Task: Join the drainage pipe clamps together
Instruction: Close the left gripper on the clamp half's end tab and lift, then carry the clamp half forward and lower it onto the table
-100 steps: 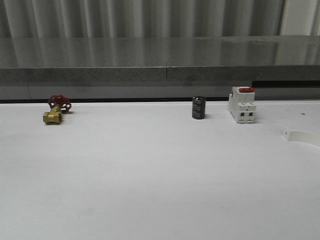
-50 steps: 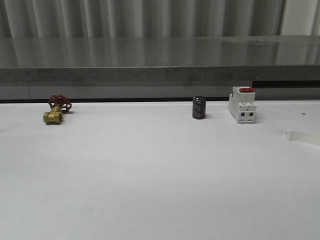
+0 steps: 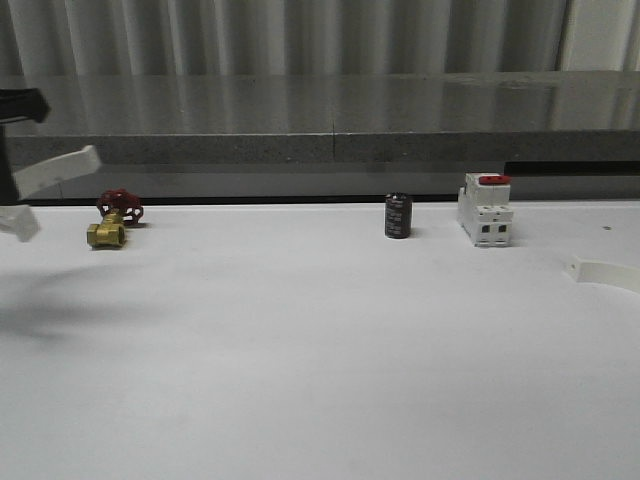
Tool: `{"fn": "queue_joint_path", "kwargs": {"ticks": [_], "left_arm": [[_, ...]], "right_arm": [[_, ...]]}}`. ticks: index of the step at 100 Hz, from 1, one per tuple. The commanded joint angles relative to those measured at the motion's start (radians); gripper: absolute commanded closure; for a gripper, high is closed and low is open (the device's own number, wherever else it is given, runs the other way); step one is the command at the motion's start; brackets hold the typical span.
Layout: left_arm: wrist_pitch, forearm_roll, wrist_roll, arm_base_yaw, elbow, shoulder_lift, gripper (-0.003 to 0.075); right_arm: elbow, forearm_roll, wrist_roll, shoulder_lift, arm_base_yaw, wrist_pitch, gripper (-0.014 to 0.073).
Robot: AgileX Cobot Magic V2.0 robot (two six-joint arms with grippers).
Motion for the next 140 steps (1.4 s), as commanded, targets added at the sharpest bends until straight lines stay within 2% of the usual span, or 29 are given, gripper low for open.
{"fn": "queue_joint_path", "kwargs": {"ticks": [1,19,35,53,111,140], "left_arm": [[-0.061,0.038,-0.108,-0.104,-0.022,-0.047,0.0649],[-0.150,0.080,-0.241,-0.272,-0.023,-0.038,0.0649],[-0.129,0.098,-0.330,-0.323,-0.058,0.021,0.0649],[-0.111,0.098,-0.358,-0.369,-0.113,0.101,0.0649],[-0.114,0.102,-0.381,-0.388,-0.131,0.229,0.0649],[-0.124,0.108,-0.381,-0.388,-0.131,0.234,0.0635]], "right_arm": [[-0.016,-0.001,-0.008,-0.019,-0.007,-0.085,0.0662],[-0.016,-0.001,-0.008,-0.019,-0.007,-0.085,0.0662],[-0.016,-0.001,-0.008,-0.019,-0.007,-0.085,0.0662],[-0.016,-0.001,-0.008,-0.019,-0.007,-0.085,0.0662],[-0.016,-0.001,-0.008,-0.019,-0.007,-0.085,0.0662],[-0.016,-0.001,-0.008,-0.019,-0.007,-0.085,0.0662]]}}
